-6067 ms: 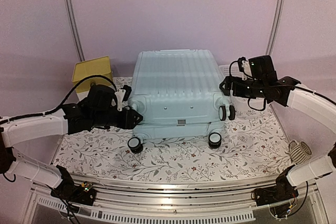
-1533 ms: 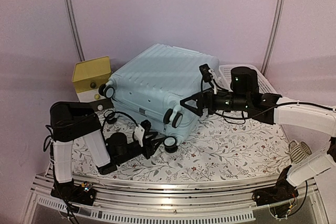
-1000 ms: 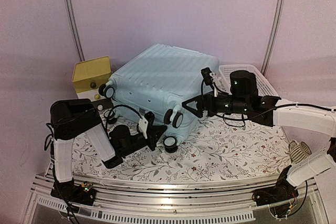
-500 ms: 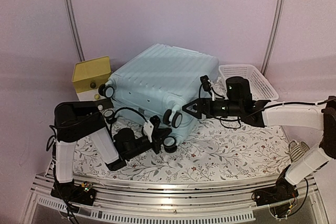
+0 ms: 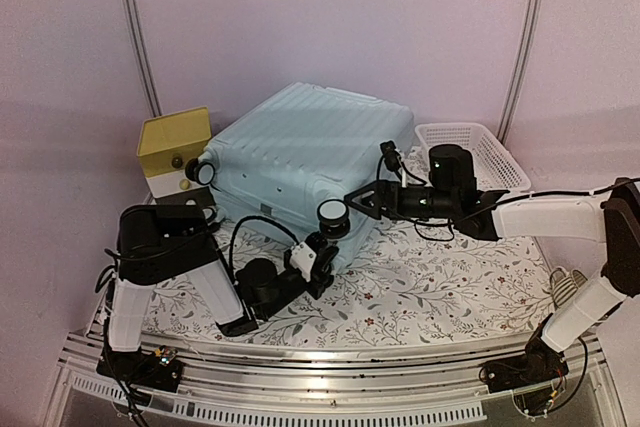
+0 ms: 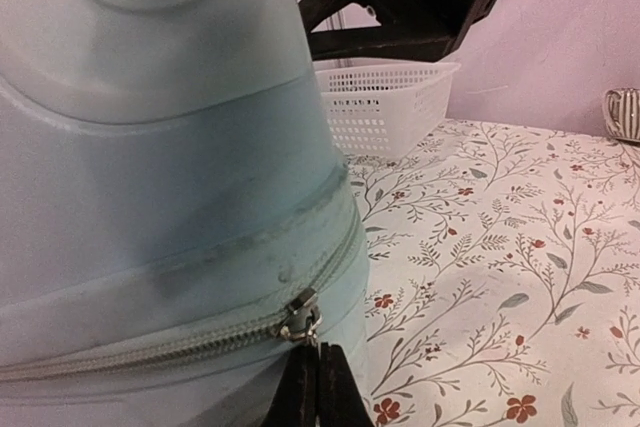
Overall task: Open, take out, and arrange the luggage
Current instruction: Unzip the zipper of the luggage.
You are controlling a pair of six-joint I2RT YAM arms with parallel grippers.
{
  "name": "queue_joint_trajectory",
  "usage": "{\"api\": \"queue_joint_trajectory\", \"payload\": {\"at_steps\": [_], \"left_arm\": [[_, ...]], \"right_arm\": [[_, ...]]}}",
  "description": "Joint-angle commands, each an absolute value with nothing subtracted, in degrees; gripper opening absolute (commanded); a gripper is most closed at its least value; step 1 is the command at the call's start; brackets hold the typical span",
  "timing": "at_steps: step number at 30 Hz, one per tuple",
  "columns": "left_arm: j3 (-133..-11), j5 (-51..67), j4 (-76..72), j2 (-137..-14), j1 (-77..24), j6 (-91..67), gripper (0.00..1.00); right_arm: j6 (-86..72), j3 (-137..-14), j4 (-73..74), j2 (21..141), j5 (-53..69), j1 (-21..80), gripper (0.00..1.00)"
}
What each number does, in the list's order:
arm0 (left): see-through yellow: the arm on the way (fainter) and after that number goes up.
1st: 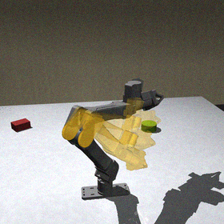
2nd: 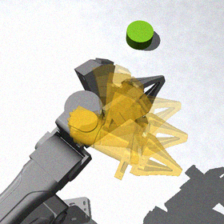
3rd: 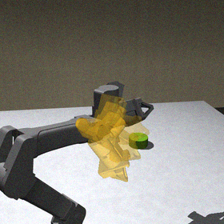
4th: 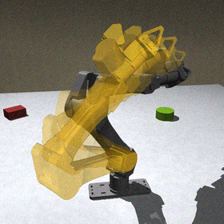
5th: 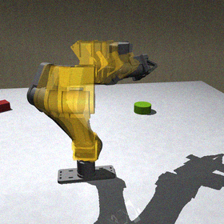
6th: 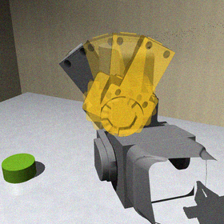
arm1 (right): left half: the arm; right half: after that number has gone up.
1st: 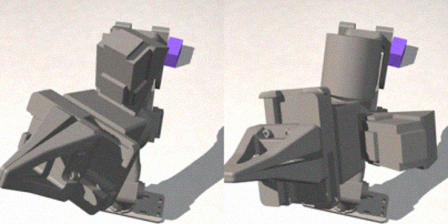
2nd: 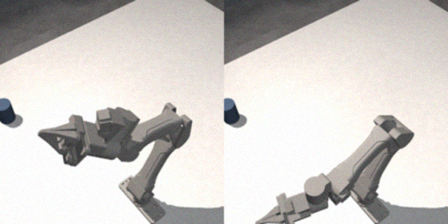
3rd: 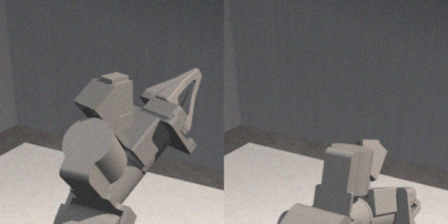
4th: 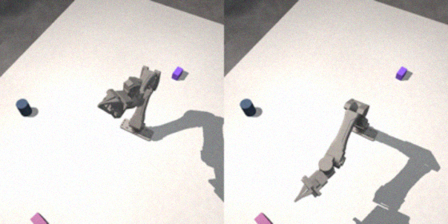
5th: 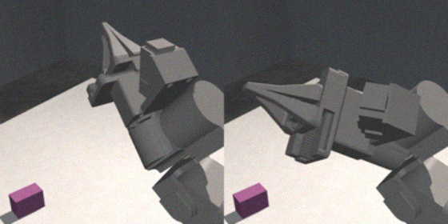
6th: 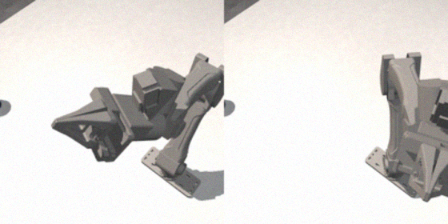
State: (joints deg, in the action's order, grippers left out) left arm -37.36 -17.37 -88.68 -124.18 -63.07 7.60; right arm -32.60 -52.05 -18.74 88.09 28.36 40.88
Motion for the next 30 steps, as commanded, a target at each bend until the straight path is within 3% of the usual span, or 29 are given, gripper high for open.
{"api": "queue_joint_trajectory", "payload": {"at_steps": [1, 15, 18, 25, 30], "left_arm": [[-39.9, -9.2, -91.2, -123.4, -68.1, 11.6, 0.00], [-39.2, -9.0, -93.6, -120.7, -70.3, 8.0, 0.00], [-37.9, -7.8, -94.6, -120.2, -70.5, 7.3, 0.10], [-32.5, -9.8, -95.9, -115.4, -71.4, 7.0, 0.47], [-27.6, -13.8, -94.6, -106.8, -72.9, 6.1, 0.62]], "right_arm": [[-33.1, -52.4, -26.0, 90.8, 33.3, 44.1, 0.88], [-28.1, -40.7, -24.1, 80.2, 22.9, 44.0, 0.89], [-25.8, -37.5, -23.8, 77.2, 19.6, 44.0, 0.88], [-22.8, -33.9, -24.2, 74.3, 11.2, 46.4, 0.89], [-21.3, -33.6, -26.2, 75.9, 5.3, 49.8, 0.89]]}}
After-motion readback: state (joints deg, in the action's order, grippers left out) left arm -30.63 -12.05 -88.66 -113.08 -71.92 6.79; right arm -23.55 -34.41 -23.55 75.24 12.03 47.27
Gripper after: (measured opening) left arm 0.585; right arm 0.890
